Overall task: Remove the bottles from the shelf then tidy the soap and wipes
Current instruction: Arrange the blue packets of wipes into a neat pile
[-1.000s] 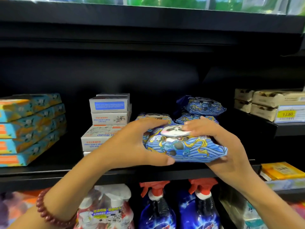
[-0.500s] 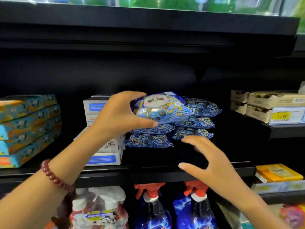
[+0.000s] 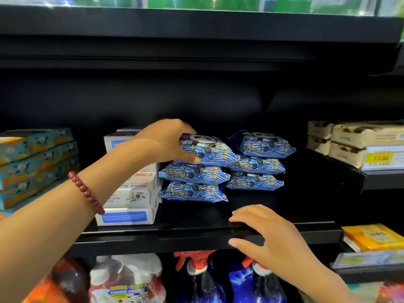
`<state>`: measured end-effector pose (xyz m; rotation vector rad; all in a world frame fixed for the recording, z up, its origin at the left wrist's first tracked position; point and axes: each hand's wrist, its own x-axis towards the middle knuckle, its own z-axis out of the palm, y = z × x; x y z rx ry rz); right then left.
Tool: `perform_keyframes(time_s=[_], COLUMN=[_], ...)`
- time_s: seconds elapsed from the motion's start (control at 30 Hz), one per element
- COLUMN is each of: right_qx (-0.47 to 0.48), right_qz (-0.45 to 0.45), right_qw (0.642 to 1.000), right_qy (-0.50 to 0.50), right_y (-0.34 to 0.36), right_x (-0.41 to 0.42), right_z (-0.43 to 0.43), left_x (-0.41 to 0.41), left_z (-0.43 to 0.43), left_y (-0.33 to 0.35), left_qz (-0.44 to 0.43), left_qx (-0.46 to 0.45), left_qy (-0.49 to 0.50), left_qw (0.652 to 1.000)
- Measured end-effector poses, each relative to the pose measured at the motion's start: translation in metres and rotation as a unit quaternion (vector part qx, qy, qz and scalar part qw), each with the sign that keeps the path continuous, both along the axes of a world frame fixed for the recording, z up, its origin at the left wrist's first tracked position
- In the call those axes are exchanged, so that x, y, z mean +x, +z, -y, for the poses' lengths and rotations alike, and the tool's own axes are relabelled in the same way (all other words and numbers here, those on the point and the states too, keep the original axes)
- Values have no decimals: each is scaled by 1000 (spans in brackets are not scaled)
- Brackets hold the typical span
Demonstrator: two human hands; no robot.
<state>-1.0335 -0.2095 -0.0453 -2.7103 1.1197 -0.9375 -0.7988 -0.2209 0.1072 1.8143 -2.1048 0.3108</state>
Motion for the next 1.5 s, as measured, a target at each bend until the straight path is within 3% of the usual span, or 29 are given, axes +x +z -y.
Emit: perform_keyframes(time_s=[0.23,0.67,0.8,0.9,1.0,1.07,1.3,1.5], right_qx=[-32,-88,-35,-38,-104,-121,-58,-144], right_qz=[3,-5,-1,137,224,207,-19,46], right_qw=[999,996,999,989,968,965,965,950], right_qy=[-6,-29,4,31,-40,-101,-256,-275], right_y=[-10,-15,-8,10,34,52,81,67], right_x=[-1,-1,-2,-5,-13,-15,-9,-3], right_z=[5,5,5,11,30,49,98,95], left_x=[-8,-11,-9,-7,-11,-18,-38,-38], left_z=[-6,0,-8,-20,-32,-38,-45,-46], left_y=[-14,-20,-23,-39,-66,-87,-152,-154], left_qz=[60,133,136,107,28,-17,-84,-98], left_qx=[-67,-57,-78,-205,-300,-274,-137,-125], left_qy=[-8,89,77,-6,-96,-119,-125,-111], left_qw=[996,985,985,973,949,954,979,981])
